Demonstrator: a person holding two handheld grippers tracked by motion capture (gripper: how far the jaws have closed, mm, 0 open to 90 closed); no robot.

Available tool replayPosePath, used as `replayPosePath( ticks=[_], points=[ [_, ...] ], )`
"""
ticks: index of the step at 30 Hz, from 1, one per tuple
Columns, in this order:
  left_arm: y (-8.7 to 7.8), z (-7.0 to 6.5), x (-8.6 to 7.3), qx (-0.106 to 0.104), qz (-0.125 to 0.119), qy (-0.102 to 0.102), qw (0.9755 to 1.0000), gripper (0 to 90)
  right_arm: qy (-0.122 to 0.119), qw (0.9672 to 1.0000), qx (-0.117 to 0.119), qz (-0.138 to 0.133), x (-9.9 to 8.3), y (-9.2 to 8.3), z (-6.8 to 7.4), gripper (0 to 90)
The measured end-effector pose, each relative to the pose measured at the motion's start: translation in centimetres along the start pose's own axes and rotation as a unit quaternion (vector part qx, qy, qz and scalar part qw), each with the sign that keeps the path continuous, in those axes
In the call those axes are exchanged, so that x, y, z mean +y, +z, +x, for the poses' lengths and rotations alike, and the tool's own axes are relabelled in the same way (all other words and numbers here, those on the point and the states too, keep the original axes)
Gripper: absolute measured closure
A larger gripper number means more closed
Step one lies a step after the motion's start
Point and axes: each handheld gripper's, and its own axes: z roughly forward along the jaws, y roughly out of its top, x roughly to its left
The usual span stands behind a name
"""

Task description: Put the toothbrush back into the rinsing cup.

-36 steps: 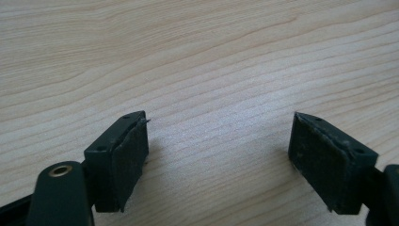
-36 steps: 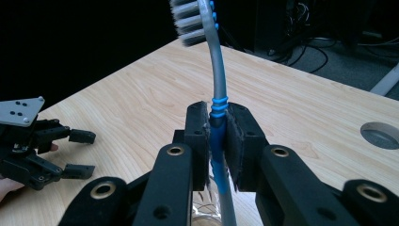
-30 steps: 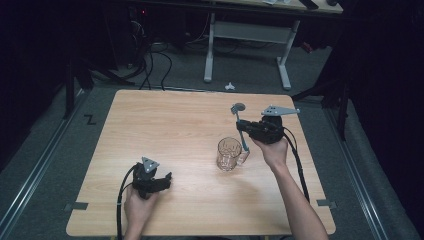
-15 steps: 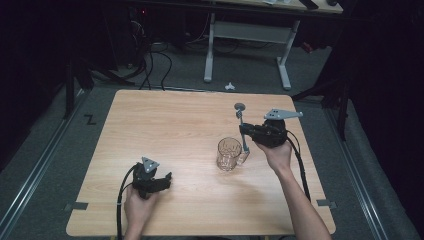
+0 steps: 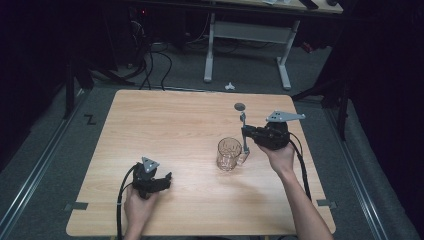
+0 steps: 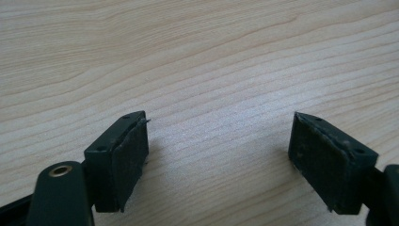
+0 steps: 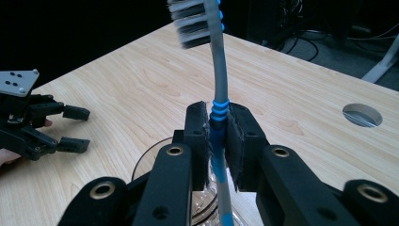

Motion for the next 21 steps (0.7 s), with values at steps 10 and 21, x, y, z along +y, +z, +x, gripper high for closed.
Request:
replayPosePath(
  ticks=[10, 21],
  points=[
    [0.0, 0.0, 0.0, 0.0, 0.0, 0.0, 1.0, 21.0, -0.001, 1.0, -0.002, 0.005, -0.17, -0.32, -0.01, 79.5],
    [0.0, 0.0, 0.0, 0.0, 0.0, 0.0, 1.0, 21.0, 0.002, 1.0, -0.004, 0.009, -0.8, -0.54, -0.25, 79.4]
  ],
)
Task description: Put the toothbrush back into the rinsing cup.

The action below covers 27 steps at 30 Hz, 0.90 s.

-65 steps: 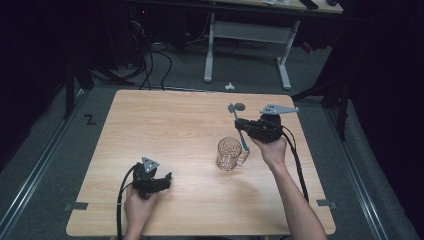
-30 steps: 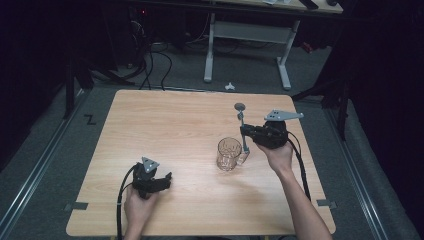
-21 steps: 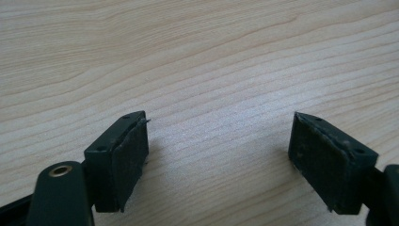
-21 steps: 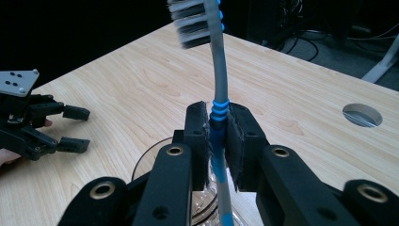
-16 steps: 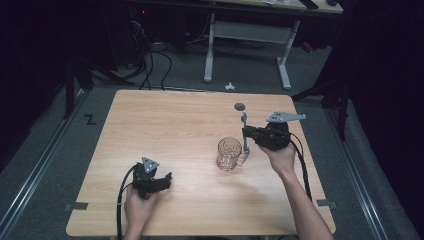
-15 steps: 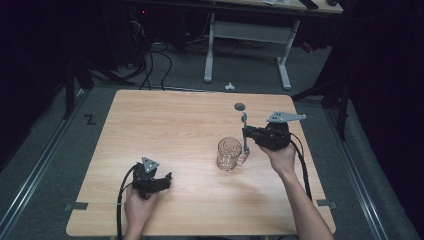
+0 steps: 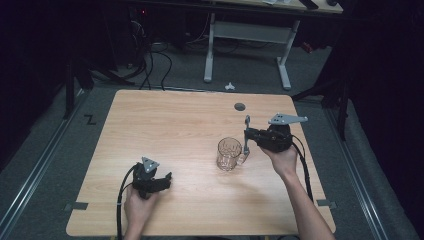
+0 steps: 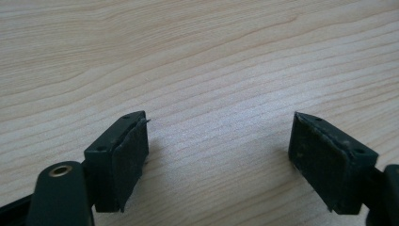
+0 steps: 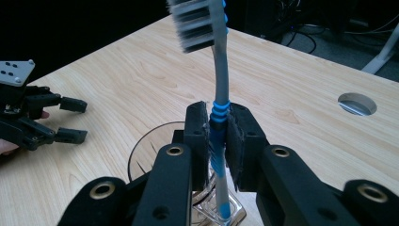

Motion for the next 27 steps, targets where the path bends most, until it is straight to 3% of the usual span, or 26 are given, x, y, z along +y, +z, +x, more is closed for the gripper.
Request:
replayPosePath(
  ticks=[27],
  points=[
    [0.0, 0.0, 0.0, 0.0, 0.0, 0.0, 1.0, 21.0, 0.007, 0.9999, -0.001, 0.012, -1.01, -0.03, -0.33, 79.4]
  ],
)
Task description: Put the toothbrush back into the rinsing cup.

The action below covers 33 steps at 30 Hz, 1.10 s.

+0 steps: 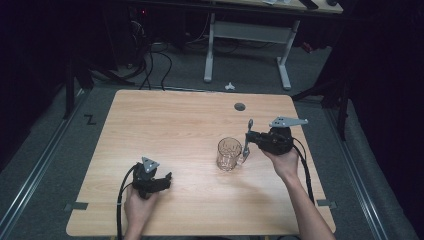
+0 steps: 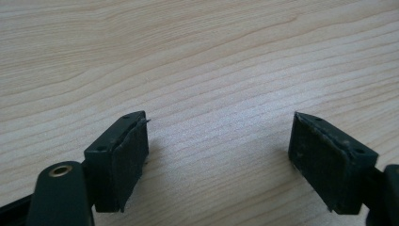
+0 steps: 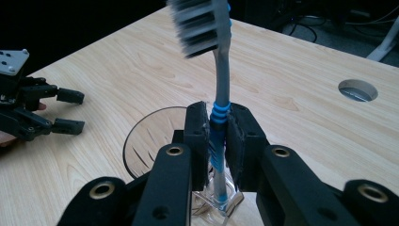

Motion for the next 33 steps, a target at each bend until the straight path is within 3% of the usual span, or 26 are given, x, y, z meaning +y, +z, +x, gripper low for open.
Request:
replayPosePath(
  ticks=[33],
  points=[
    [0.0, 0.0, 0.0, 0.0, 0.0, 0.0, 1.0, 21.0, 0.004, 0.9997, 0.001, 0.026, -1.2, 1.4, 0.0, 79.4]
  ],
)
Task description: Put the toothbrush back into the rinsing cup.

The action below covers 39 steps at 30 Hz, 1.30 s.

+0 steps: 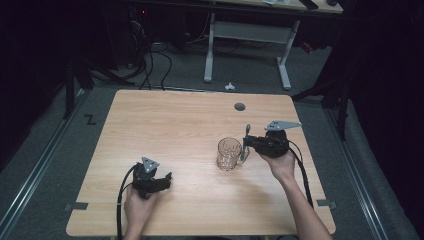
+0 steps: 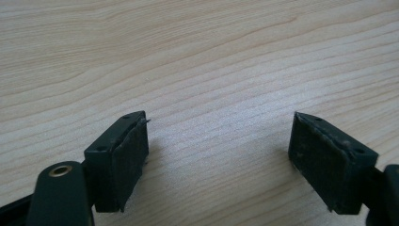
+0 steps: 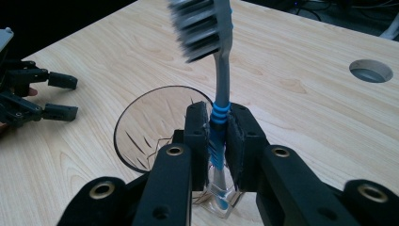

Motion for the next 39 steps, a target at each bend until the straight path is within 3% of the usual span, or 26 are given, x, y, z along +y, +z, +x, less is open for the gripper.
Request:
replayPosePath(
  ticks=[14, 27, 34, 39],
  points=[
    [0.0, 0.0, 0.0, 0.0, 0.0, 0.0, 1.0, 21.0, -0.007, 0.9997, -0.007, 0.021, -0.23, 0.79, 0.17, 79.4],
    [0.0, 0.0, 0.0, 0.0, 0.0, 0.0, 1.0, 21.0, -0.006, 0.9996, -0.009, 0.025, -0.42, 0.95, 0.05, 78.7],
    [0.0, 0.0, 0.0, 0.0, 0.0, 0.0, 1.0, 21.0, -0.004, 0.9997, -0.009, 0.024, -0.43, 0.91, 0.04, 73.8],
    [0.0, 0.0, 0.0, 0.0, 0.0, 0.0, 1.0, 21.1, 0.0, 0.9998, -0.016, 0.015, -0.5, 0.61, 0.1, 65.0]
  ],
)
